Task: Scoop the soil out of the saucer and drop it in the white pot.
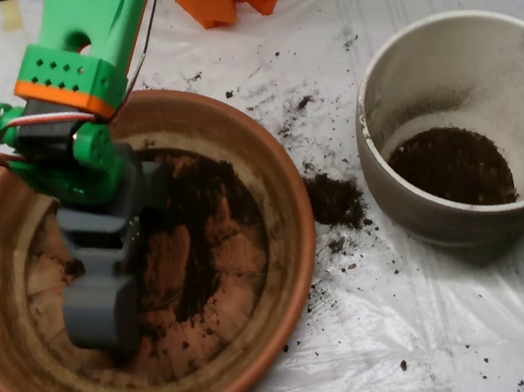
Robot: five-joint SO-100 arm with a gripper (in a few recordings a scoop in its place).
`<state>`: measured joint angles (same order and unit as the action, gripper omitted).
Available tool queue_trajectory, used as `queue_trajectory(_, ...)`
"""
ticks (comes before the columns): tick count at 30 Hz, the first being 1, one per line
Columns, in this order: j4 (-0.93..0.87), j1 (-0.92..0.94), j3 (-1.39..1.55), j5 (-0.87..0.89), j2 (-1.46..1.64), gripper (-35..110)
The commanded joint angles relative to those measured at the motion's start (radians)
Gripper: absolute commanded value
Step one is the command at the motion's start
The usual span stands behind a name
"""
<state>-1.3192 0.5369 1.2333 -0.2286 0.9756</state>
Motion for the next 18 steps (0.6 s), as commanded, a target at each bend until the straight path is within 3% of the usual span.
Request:
queue_trajectory(1,-0.037,0.02,-0.095,-0.023,-0.025,41)
queue_trajectory(11,-0.041,0.051,-0.055,-0.06,-0.006,31)
queue_trajectory(18,0.072,0.067,0.179,-0.101,0.147,31)
